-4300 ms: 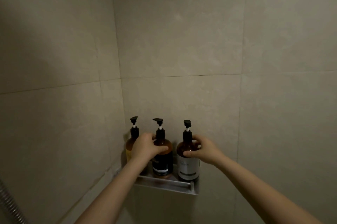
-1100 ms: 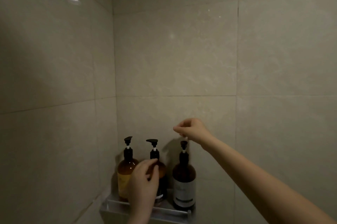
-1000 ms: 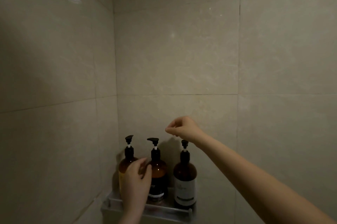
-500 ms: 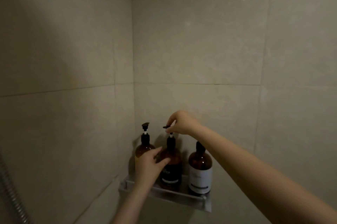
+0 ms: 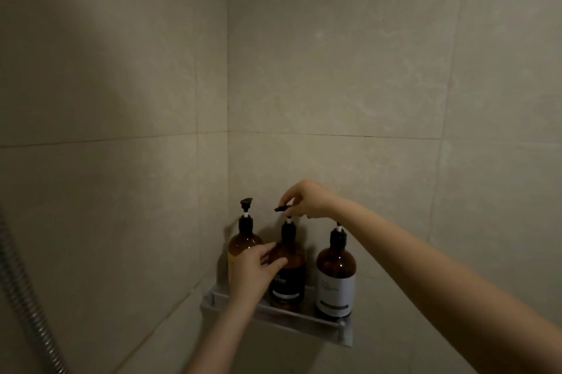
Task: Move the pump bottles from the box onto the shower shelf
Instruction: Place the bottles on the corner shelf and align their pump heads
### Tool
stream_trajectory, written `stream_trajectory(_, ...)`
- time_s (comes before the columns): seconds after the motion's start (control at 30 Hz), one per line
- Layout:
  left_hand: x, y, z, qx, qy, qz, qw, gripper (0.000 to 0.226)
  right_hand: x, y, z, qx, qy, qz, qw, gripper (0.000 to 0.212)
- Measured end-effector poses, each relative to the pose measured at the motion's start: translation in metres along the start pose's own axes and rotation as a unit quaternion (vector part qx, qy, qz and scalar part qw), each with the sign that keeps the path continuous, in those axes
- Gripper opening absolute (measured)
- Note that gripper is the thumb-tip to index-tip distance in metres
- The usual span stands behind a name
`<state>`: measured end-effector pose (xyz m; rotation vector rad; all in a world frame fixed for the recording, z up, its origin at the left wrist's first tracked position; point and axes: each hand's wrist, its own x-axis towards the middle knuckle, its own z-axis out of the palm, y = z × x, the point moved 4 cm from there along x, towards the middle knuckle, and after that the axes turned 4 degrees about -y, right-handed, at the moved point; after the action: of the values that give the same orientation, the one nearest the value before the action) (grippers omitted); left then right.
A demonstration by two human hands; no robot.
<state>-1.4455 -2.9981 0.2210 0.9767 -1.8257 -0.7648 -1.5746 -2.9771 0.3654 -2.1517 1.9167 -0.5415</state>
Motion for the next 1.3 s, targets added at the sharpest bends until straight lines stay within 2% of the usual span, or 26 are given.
stream_trajectory(0.13,0.0,-0.001,0.001,0.014,0.009,0.002,1.0,0.047,-0.001,0.006,-0.004,0.069,0.058,0.049,0.995,0.038)
stream_trajectory(0.23,0.0,-0.002,0.002,0.017,0.014,0.0,1.0,0.046,0.001,0.01,-0.005,0.06,0.092,0.084,0.99,0.04)
stream_trajectory(0.3,0.001,-0.002,0.002,0.018,0.017,0.001,1.0,0.046,0.002,0.011,-0.003,0.067,0.079,0.103,0.989,0.034)
stream_trajectory(0.57,0.002,-0.007,0.003,-0.009,0.009,-0.006,1.0,0.048,0.002,0.015,-0.004,0.208,0.029,0.133,0.969,0.014)
stream_trajectory(0.77,0.002,-0.009,0.004,-0.023,0.006,-0.009,1.0,0.048,0.003,0.014,-0.005,0.214,0.002,0.129,0.968,0.019)
stream_trajectory(0.9,0.001,-0.009,0.004,-0.022,0.009,-0.009,1.0,0.048,0.007,0.015,0.001,0.22,0.01,0.136,0.966,0.031)
stream_trajectory(1.3,-0.002,-0.006,0.002,-0.031,-0.002,-0.013,0.999,0.048,0.005,0.014,0.003,0.249,-0.006,0.142,0.958,0.033)
